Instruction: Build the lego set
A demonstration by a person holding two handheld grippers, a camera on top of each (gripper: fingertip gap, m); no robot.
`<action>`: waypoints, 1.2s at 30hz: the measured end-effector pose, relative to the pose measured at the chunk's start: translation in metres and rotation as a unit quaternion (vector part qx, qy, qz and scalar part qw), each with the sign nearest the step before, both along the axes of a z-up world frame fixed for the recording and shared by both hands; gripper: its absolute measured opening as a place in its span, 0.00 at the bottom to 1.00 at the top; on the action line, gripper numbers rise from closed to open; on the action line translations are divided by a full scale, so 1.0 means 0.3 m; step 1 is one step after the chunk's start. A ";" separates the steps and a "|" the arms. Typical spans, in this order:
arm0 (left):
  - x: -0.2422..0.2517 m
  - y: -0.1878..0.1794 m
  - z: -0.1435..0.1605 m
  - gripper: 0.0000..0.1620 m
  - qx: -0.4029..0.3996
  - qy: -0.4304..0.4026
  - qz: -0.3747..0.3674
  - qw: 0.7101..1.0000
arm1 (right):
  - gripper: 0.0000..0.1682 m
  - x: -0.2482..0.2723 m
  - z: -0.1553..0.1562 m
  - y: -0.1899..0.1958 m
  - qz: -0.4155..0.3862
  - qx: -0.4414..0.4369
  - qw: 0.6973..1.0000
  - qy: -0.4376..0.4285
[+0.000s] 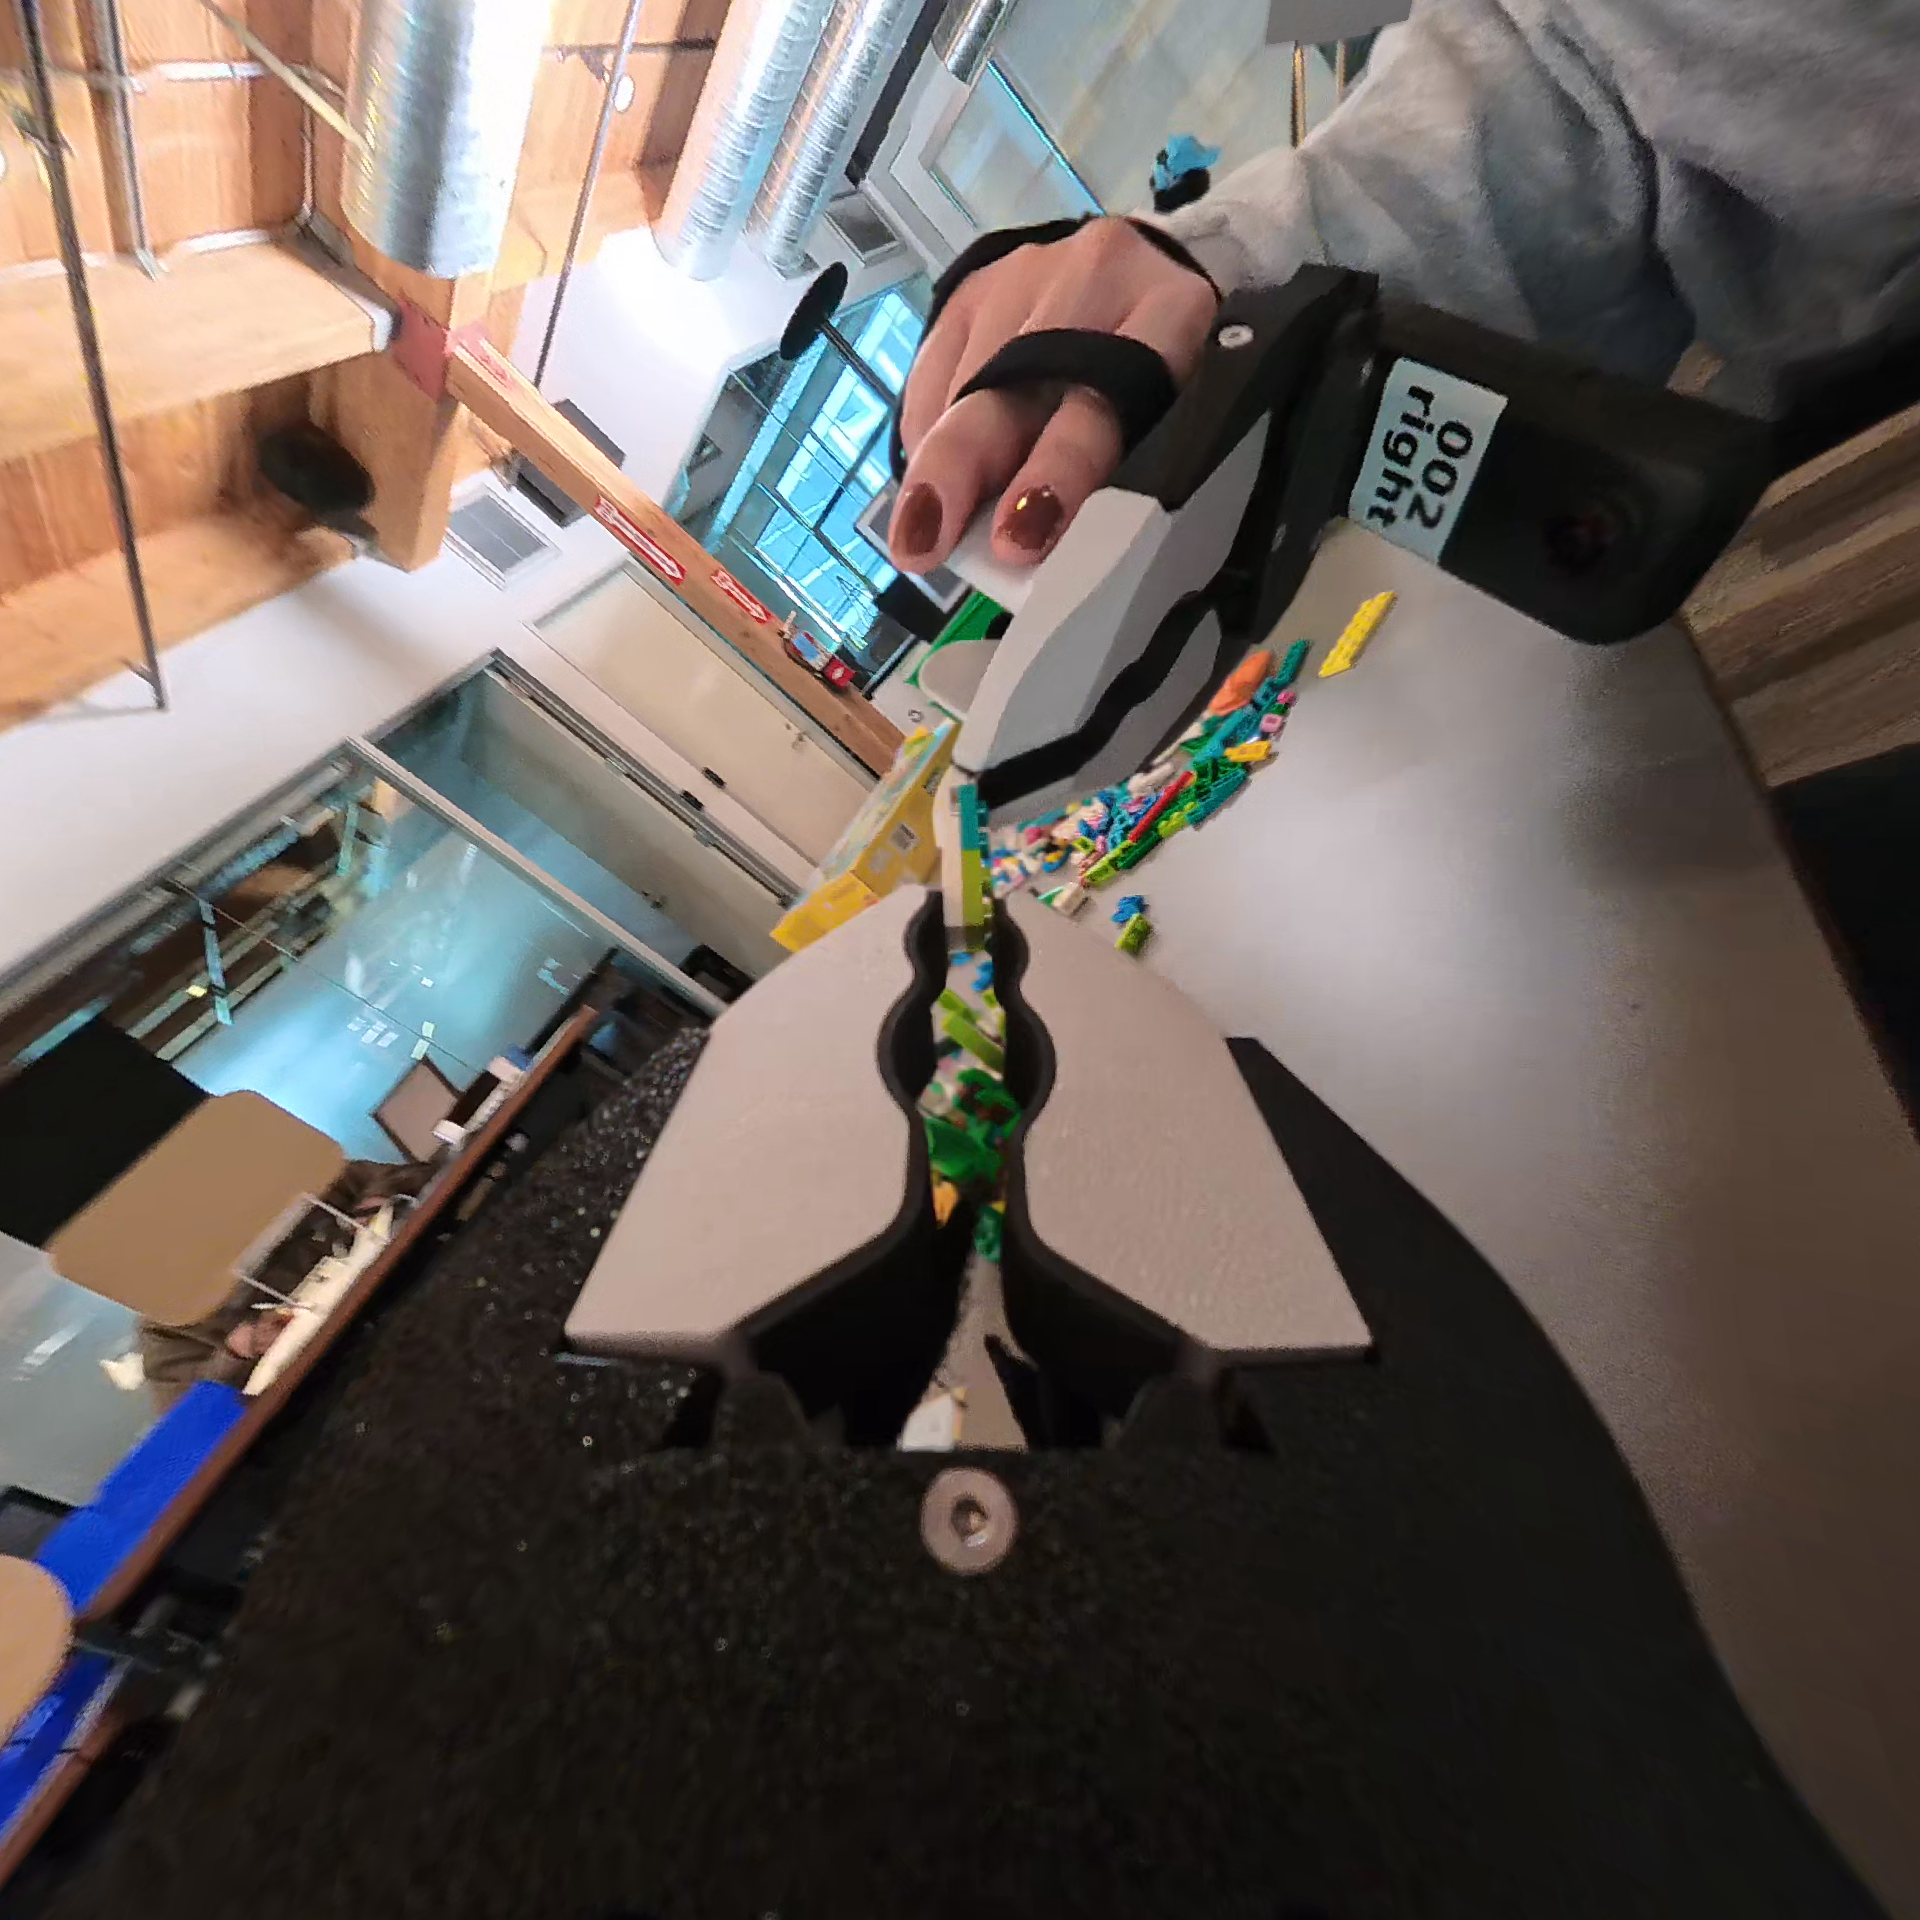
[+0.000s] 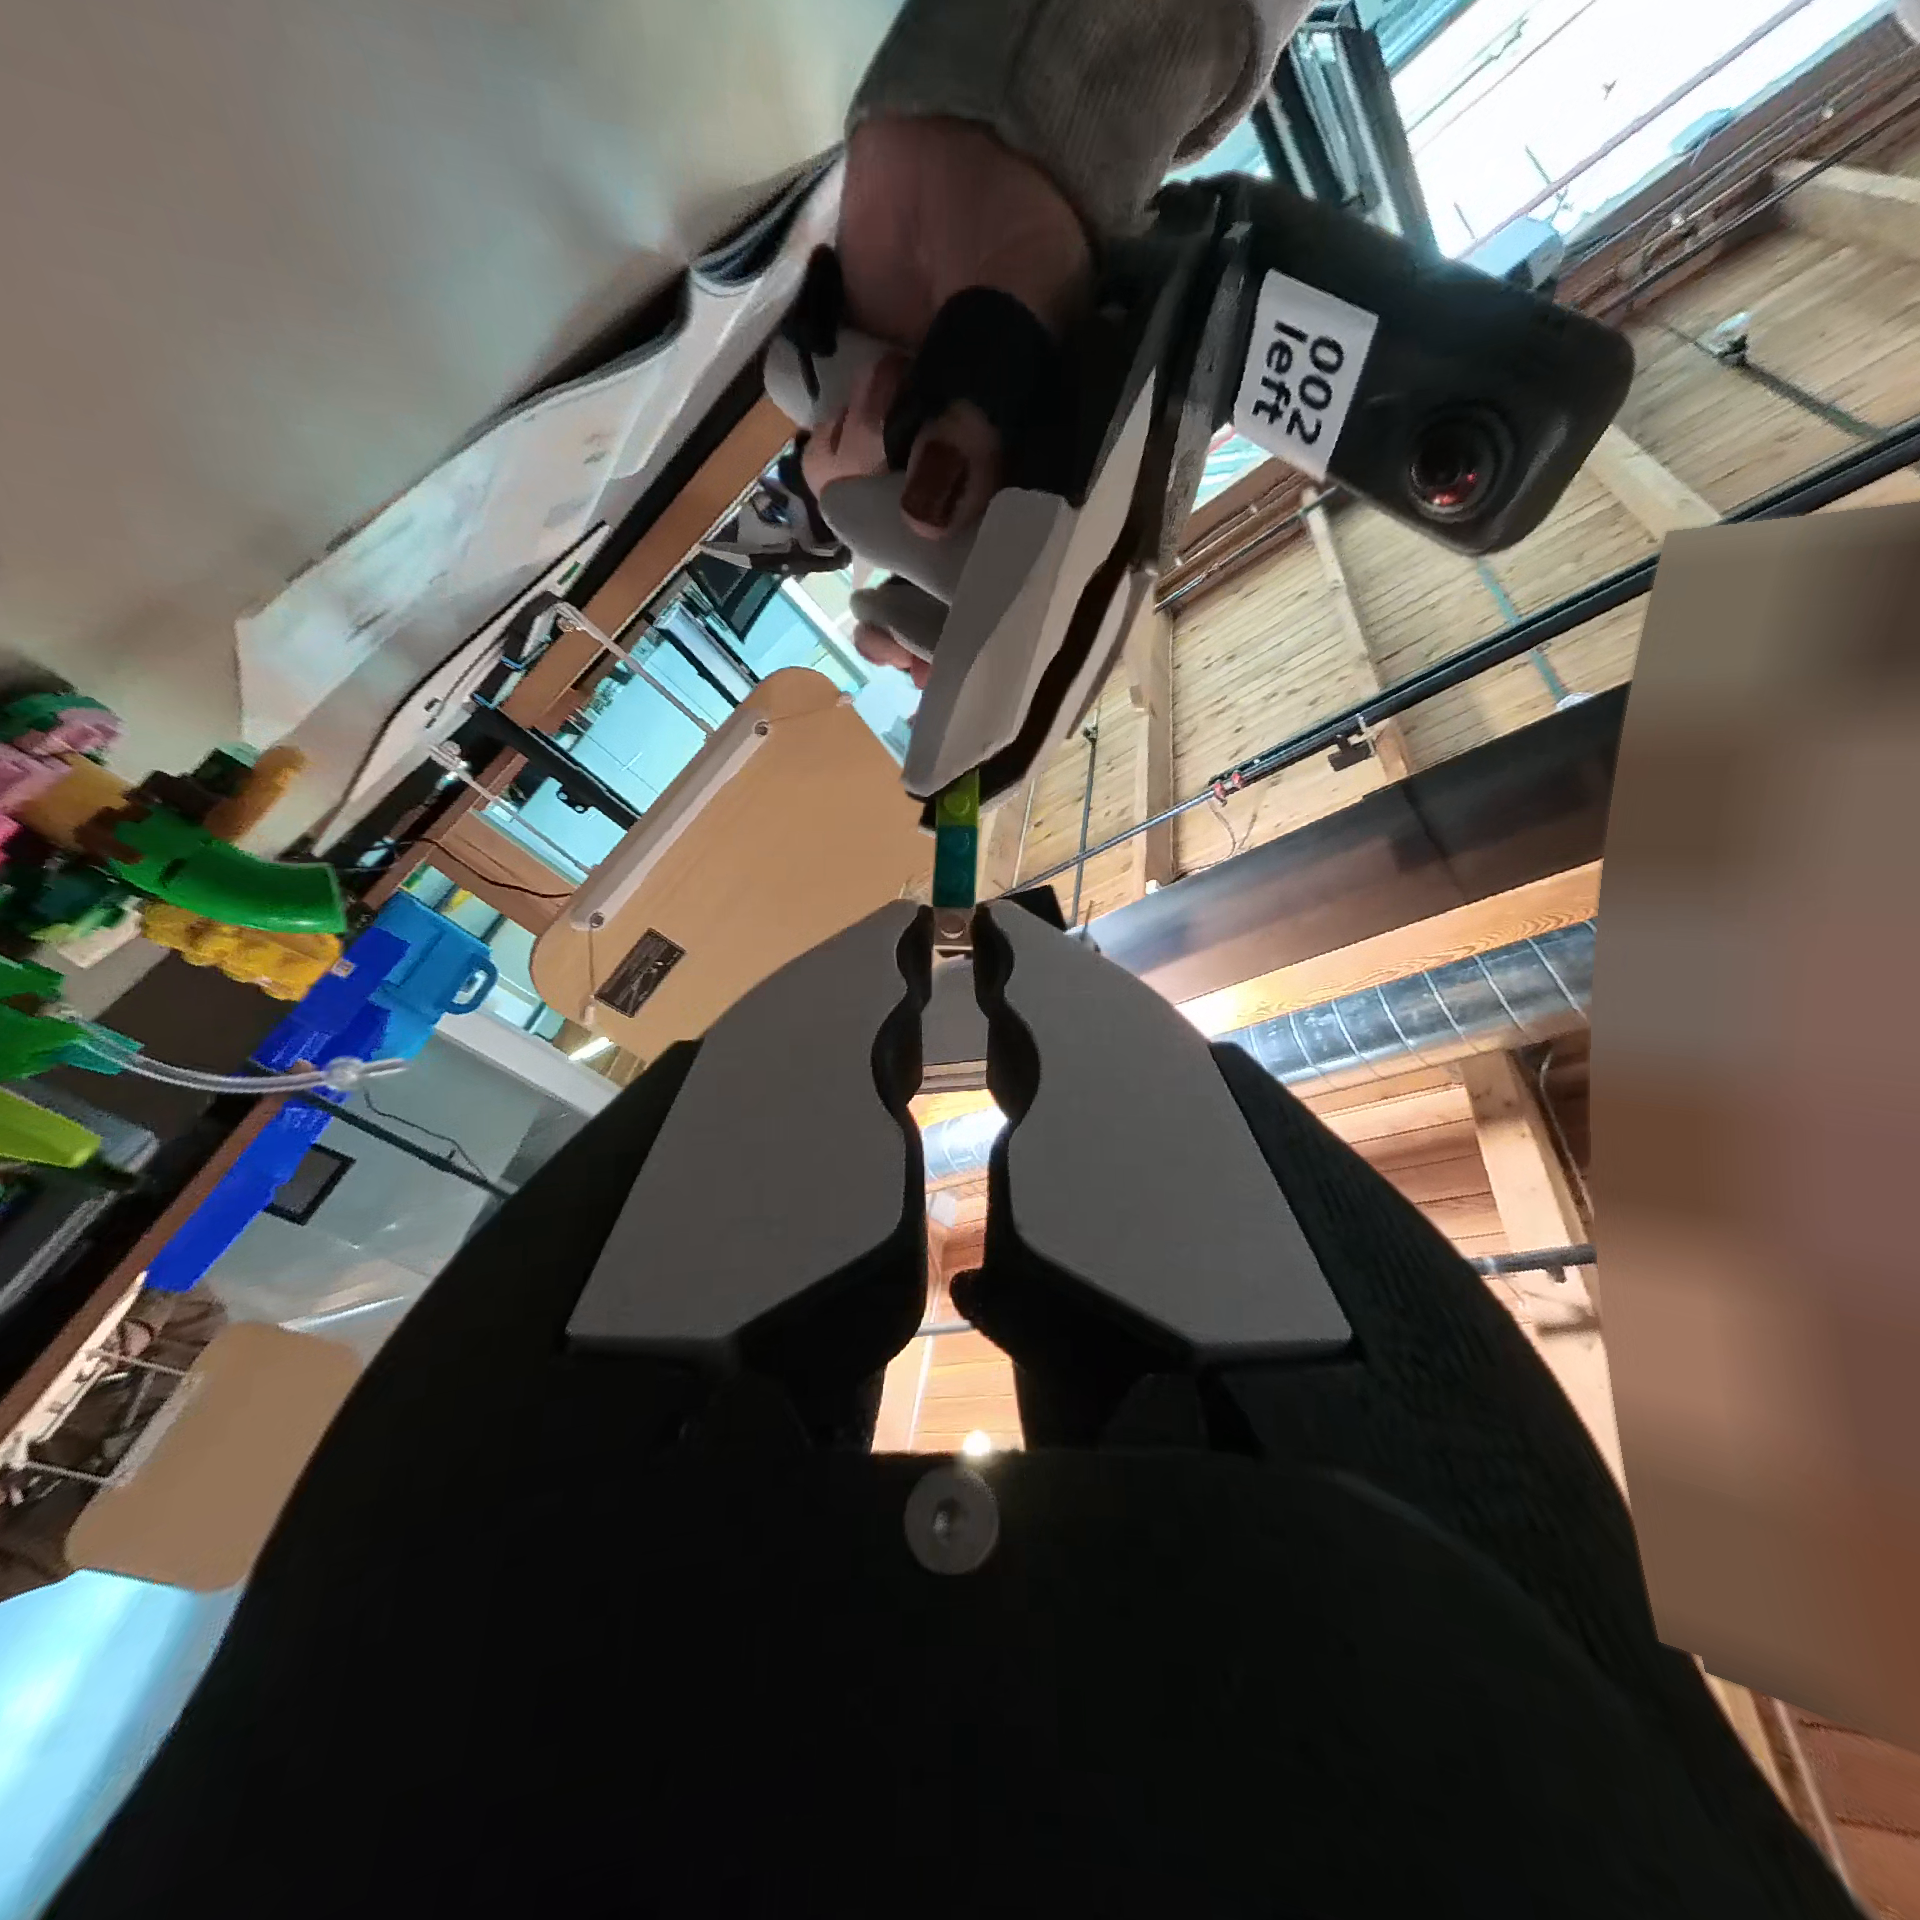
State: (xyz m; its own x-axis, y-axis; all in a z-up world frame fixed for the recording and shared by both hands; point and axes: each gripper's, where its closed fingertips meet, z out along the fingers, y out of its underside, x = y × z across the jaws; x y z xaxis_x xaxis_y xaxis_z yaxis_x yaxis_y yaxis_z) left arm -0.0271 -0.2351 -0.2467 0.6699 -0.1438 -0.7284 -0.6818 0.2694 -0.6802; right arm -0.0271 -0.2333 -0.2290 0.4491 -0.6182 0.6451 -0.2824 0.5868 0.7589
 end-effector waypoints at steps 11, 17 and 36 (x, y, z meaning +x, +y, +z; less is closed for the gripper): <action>0.040 -0.031 0.077 0.05 0.040 0.095 0.021 0.994 | 0.04 0.036 0.075 -0.036 0.024 0.037 0.998 0.043; 0.046 -0.037 0.096 0.05 0.050 0.103 0.027 0.993 | 0.04 0.048 0.087 -0.040 0.023 0.050 0.997 0.053; 0.037 -0.033 0.092 0.05 0.043 0.105 0.028 0.993 | 0.03 0.055 0.059 -0.029 0.026 0.086 0.995 0.043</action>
